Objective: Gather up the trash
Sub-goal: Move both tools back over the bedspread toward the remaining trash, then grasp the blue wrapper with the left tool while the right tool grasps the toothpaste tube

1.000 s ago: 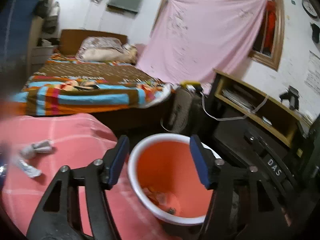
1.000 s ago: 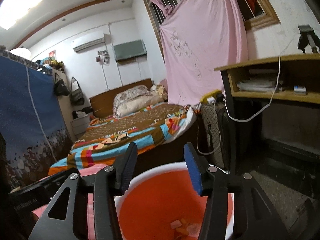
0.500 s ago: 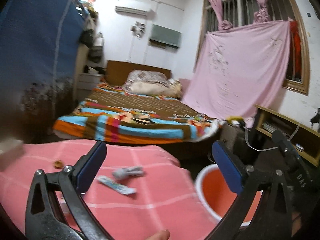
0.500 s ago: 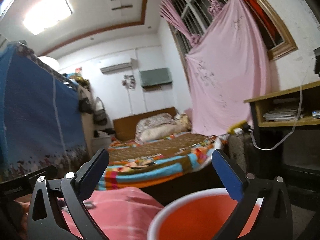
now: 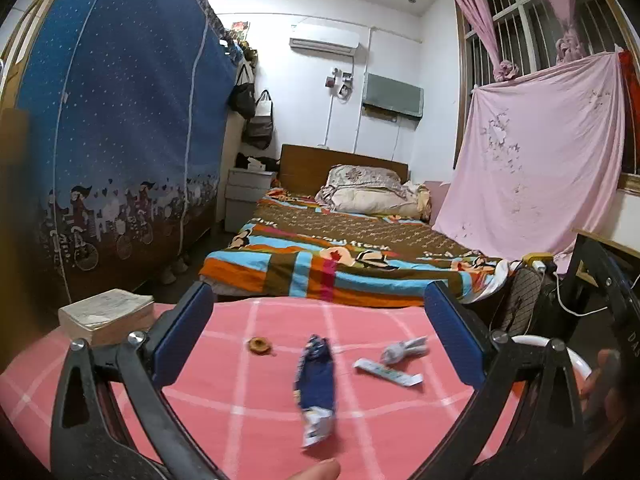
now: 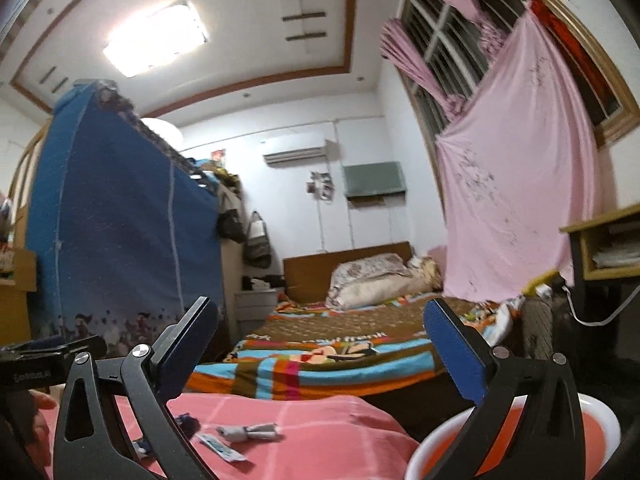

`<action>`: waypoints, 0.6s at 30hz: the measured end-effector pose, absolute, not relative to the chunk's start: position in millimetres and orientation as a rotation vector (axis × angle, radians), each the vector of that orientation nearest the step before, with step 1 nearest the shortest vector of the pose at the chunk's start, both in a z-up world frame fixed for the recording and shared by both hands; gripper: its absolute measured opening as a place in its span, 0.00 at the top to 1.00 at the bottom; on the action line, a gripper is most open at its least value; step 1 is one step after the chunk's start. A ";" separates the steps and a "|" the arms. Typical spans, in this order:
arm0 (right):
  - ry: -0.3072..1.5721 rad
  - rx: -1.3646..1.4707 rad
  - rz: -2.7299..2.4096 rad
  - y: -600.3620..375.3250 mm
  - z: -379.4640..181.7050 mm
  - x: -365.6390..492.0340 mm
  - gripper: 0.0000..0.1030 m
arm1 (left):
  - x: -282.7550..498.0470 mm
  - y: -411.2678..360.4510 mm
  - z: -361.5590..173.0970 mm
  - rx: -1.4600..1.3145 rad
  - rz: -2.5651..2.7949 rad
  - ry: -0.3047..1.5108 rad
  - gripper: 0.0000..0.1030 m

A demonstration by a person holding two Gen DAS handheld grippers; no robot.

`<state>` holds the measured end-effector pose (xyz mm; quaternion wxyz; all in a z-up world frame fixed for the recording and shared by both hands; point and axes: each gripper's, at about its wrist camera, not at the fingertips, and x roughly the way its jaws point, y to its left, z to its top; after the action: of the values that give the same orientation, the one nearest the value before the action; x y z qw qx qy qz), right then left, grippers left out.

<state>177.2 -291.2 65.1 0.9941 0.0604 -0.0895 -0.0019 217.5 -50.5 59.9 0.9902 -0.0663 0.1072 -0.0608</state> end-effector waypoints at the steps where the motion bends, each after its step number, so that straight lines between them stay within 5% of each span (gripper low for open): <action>1: -0.171 0.104 0.012 -285.8 64.4 180.6 0.00 | 217.5 -48.0 58.1 -0.132 -0.123 0.221 0.12; 13: 0.091 0.053 0.137 -261.2 47.7 234.3 0.00 | 241.0 -44.5 27.2 -0.126 -0.182 0.380 0.13; 18: 0.250 0.082 0.191 -258.6 37.6 258.1 0.04 | 259.2 -47.0 16.9 -0.143 -0.220 0.496 0.23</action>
<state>258.1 -258.6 37.6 0.9868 0.0409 0.1244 0.0948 259.2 -47.0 16.9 0.9609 -0.0703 0.2448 -0.1084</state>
